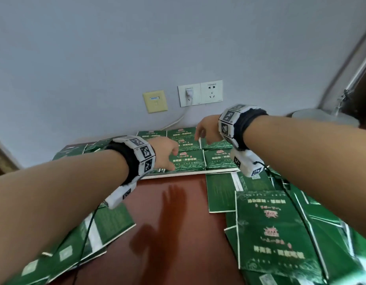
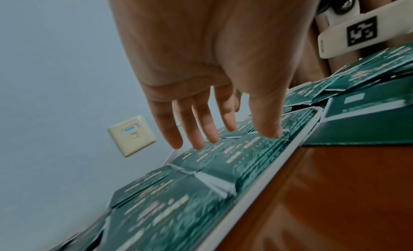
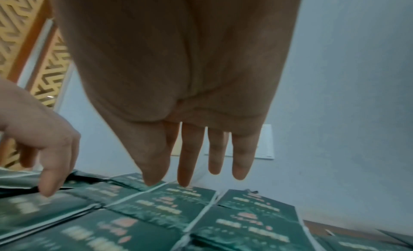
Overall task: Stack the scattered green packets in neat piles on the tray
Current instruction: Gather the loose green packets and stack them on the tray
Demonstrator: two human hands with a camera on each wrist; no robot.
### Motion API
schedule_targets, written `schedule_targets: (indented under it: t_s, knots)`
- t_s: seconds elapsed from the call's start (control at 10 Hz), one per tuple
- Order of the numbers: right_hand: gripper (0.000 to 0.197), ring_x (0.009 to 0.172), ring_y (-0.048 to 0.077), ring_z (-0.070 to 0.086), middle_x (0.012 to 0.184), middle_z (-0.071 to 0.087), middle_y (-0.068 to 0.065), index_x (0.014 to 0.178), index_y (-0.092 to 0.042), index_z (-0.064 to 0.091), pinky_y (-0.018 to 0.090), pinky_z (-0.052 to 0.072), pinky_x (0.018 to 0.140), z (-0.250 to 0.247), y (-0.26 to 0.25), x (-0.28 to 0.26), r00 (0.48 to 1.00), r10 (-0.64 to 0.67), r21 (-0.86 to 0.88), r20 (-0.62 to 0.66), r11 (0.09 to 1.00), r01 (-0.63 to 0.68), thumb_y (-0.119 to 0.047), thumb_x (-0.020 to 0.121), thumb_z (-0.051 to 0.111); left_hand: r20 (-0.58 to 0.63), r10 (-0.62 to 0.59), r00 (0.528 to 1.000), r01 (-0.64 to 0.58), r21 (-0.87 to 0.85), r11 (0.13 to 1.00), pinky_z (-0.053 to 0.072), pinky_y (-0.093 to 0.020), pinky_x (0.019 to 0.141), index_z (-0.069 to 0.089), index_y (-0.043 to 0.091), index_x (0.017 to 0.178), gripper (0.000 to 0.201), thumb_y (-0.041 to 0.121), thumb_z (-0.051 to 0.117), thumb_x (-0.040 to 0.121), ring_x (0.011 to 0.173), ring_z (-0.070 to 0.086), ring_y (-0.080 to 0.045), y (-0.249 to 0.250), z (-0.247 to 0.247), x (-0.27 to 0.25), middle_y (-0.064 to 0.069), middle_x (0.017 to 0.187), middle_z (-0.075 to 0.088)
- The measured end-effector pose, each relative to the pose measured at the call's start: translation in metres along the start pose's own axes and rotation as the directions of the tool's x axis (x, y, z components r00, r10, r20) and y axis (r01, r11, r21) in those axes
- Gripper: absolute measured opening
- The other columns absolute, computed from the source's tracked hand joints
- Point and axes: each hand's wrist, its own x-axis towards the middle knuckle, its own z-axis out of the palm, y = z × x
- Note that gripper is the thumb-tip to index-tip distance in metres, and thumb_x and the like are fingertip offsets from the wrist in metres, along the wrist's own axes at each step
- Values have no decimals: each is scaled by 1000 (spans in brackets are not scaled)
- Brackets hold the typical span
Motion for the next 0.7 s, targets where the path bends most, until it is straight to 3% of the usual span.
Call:
schedule_targets:
  t_s: [0.2,0.3,0.4,0.5,0.6,0.7]
  knots:
    - [31,104,17,62,118,64,-5,119,-22,65,26,49,88,34,-99,-31,989,-145,-82,38,986,148,-18,88,63,126,-87,988,84,34,996,44,-30,93,55,17,123,50,29,76,79,112,55,-23,-40,28,-79,-3,125,57]
    - [28,93,18,63,97,68,-4,115,-22,67,30,52,87,55,-150,-36,980,-186,-131,70,972,194,-24,88,61,204,-127,971,117,57,991,43,-28,93,53,18,126,55,25,77,78,114,54,-22,-63,43,-113,-3,127,55]
    - [35,64,15,58,78,61,-5,123,-11,62,19,49,54,79,-187,-38,964,-217,-122,151,964,236,-22,90,61,213,-157,964,146,68,987,42,-30,97,48,18,132,63,24,77,78,118,52,-23,-83,56,-141,-5,132,51]
    - [55,93,26,61,118,60,9,138,0,41,15,48,70,109,-217,-33,942,-222,-295,251,910,292,-39,99,45,189,-198,962,191,56,980,42,-32,97,42,20,138,72,27,78,76,118,50,-25,-102,66,-160,-9,132,48]
    - [57,116,29,56,126,60,13,129,-3,54,31,42,83,115,-231,-34,966,-148,-278,210,939,205,-45,91,57,128,-231,964,226,55,973,42,-38,99,36,23,141,83,37,81,72,119,47,-29,-116,80,-173,-11,132,41]
    - [65,113,31,57,124,59,13,127,-8,55,38,45,95,117,-235,-27,980,-137,-233,146,958,168,-53,81,66,83,-258,963,260,-14,965,41,-41,100,31,23,145,93,43,81,69,122,43,-30,-127,94,-178,-11,134,40]
